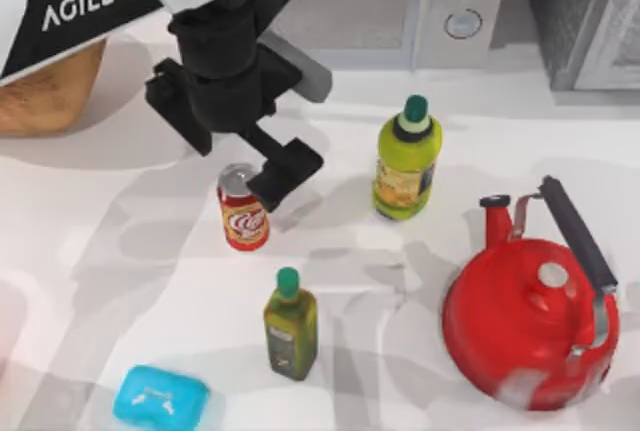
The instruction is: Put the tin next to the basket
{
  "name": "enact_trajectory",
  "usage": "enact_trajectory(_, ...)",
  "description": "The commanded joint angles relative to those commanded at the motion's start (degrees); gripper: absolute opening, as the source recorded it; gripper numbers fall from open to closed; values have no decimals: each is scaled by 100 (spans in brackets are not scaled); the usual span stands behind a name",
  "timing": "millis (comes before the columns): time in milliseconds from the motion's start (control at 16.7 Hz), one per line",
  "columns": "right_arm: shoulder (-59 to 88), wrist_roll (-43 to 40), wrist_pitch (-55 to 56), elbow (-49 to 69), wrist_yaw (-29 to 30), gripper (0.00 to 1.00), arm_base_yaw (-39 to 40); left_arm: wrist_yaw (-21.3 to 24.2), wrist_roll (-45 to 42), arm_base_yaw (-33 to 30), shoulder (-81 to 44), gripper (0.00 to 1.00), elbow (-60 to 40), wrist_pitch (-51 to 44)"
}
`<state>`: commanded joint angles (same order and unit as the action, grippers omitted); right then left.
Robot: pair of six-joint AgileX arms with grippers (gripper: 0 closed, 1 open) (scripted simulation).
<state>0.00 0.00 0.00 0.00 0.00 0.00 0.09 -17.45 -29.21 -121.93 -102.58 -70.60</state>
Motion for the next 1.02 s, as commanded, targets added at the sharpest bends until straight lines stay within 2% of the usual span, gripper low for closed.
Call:
enact_trajectory(240,0,0,0,0,0,100,0,1,1,0,-122,100,590,734)
enact_trajectory(540,0,0,0,0,0,100,0,1,1,-1,-148,100,704,857)
enact_trajectory(1020,0,0,0,0,0,100,0,1,1,-1,-148,40,704,857)
